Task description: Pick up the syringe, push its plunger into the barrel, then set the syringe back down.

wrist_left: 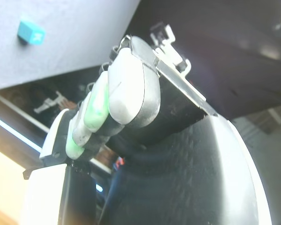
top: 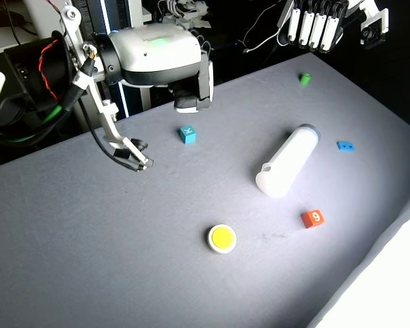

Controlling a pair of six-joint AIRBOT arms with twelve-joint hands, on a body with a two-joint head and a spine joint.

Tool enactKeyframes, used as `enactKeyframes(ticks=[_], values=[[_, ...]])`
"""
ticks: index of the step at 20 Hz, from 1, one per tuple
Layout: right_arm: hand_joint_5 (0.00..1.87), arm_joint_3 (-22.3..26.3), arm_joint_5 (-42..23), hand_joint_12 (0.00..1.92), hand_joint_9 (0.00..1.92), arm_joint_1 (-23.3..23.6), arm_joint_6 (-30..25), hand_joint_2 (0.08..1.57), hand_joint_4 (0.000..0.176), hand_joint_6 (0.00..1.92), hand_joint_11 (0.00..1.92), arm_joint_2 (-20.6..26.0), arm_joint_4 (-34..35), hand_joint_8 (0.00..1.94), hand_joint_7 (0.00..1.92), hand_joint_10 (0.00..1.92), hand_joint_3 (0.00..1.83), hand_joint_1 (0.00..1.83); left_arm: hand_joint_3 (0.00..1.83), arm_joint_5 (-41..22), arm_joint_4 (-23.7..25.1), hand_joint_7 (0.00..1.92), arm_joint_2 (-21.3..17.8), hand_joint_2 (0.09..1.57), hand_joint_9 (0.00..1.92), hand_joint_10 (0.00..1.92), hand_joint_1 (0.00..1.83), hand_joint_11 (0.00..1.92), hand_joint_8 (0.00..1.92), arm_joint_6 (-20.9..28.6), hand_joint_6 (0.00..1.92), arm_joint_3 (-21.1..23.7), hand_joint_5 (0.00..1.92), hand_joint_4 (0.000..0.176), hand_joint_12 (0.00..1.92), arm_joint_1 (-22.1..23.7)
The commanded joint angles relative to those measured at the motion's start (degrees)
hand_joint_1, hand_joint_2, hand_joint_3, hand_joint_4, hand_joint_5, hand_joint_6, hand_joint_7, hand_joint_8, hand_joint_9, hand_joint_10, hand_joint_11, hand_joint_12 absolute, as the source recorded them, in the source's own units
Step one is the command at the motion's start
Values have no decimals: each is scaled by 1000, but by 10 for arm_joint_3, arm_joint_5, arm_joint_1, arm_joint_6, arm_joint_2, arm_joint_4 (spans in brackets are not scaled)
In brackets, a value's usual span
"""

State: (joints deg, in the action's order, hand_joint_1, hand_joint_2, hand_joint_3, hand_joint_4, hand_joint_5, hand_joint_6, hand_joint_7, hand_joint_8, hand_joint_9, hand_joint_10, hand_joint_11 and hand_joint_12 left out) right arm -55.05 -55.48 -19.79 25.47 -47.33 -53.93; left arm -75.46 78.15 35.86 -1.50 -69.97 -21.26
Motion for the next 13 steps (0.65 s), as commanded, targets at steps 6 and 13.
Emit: enactKeyframes(ticks=[6, 13], values=[[1110, 2, -48, 1921, 1368, -2, 1, 1473, 0, 1921, 1511, 3, 38, 1941, 1258, 1921, 3, 575, 0, -24, -41, 1575, 2, 1499, 1572, 1921, 791, 1644, 1921, -15, 1921, -8, 1462, 167, 1921, -1], [1126, 2, -47, 1921, 1378, -3, 1, 1491, 0, 1921, 1527, 3, 38, 1941, 1265, 1921, 2, 566, 0, -27, -32, 1564, 3, 1499, 1551, 1921, 810, 1623, 1921, -15, 1921, -5, 1460, 165, 1921, 2]])
